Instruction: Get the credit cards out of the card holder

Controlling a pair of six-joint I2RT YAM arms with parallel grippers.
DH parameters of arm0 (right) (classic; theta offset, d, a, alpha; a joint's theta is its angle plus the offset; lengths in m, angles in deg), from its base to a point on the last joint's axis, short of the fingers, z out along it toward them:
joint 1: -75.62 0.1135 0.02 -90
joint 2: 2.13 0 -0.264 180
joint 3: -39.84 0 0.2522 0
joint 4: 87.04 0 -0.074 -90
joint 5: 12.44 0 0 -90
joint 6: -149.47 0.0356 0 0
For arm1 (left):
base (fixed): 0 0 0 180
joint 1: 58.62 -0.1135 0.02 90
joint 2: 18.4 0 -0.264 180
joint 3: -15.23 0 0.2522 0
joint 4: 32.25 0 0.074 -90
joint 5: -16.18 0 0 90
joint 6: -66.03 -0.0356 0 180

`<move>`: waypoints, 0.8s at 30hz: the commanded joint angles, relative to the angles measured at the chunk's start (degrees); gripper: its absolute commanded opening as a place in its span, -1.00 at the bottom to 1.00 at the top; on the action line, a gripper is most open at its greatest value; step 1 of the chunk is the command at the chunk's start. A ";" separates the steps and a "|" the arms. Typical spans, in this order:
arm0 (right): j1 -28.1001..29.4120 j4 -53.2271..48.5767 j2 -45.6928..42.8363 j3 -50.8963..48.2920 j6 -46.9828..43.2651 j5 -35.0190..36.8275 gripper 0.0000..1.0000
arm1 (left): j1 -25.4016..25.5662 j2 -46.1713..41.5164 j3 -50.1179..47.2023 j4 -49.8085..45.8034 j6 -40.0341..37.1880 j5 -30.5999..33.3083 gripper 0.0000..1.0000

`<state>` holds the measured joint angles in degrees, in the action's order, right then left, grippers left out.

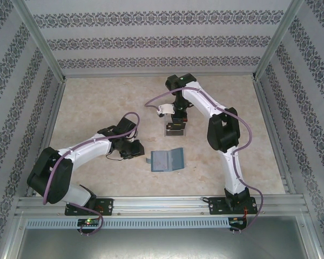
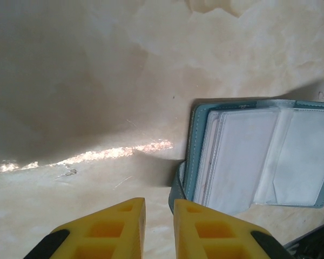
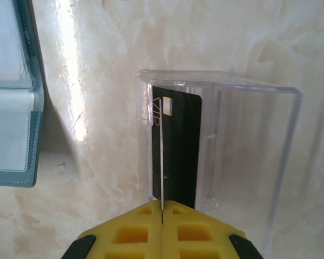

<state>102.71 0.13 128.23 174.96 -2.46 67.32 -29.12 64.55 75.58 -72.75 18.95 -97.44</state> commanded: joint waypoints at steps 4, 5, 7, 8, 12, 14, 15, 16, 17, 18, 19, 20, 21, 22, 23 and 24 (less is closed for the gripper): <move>-0.46 -3.03 2.17 1.78 -0.43 -3.13 -0.92 | -0.91 -1.36 -0.89 1.08 0.74 0.34 -0.58; -0.46 -2.90 2.26 1.86 -0.18 -3.06 -0.85 | -0.88 -1.31 -0.92 1.08 0.73 0.27 -0.58; -0.45 -2.75 2.50 2.41 0.10 -2.57 -0.73 | -1.01 -1.42 -0.63 1.02 0.59 0.04 -0.58; -0.36 -2.74 2.38 2.77 0.21 -2.25 -0.71 | -1.02 -1.37 -0.47 0.99 0.57 -0.04 -0.57; -0.37 -2.33 1.31 3.45 0.62 -0.94 -0.65 | -1.02 -1.09 0.33 0.65 0.12 -0.10 -0.56; -0.42 -1.80 0.45 3.38 0.82 -0.02 -0.64 | -0.99 -0.73 0.67 0.54 0.06 -0.26 -0.56; -0.41 -1.64 -0.02 3.20 0.92 0.26 -0.64 | -1.01 -0.61 0.77 0.64 -0.07 -0.40 -0.56; -0.42 -1.36 -0.36 3.11 1.14 0.52 -0.64 | -0.96 -0.40 0.87 0.81 -0.01 -0.50 -0.56; -0.39 -1.11 -0.82 2.87 1.32 0.80 -0.64 | -1.02 -0.23 0.94 0.90 0.00 -0.59 -0.56; -0.37 -0.80 -1.20 2.57 1.86 1.12 -0.64 | -0.96 -0.05 1.18 0.98 -0.07 -0.73 -0.56; -0.37 -0.25 -1.86 2.13 2.20 1.13 -0.64 | -1.02 0.02 1.35 1.04 -0.10 -0.87 -0.56; -0.30 0.34 -2.39 1.44 2.74 1.13 -0.63 | -0.98 0.18 1.51 1.08 -0.12 -0.99 -0.56; -0.22 1.48 -3.22 0.47 3.43 1.23 -0.64 | -0.94 0.39 1.84 1.08 -0.24 -1.12 -0.56; -0.18 2.87 -4.26 -0.88 4.38 1.11 -0.64 | -1.00 0.50 2.08 1.08 -0.29 -1.23 -0.56; -0.07 4.55 -5.27 -2.54 5.25 1.10 -0.64 | -0.98 0.66 2.32 1.09 -0.30 -1.30 -0.56; 0.13 6.75 -6.52 -4.45 6.74 1.14 -0.65 | -1.02 0.87 2.60 1.24 -0.41 -1.45 -0.56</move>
<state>102.74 3.17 126.60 173.43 0.95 68.12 -29.50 64.82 76.28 -72.53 18.90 -97.77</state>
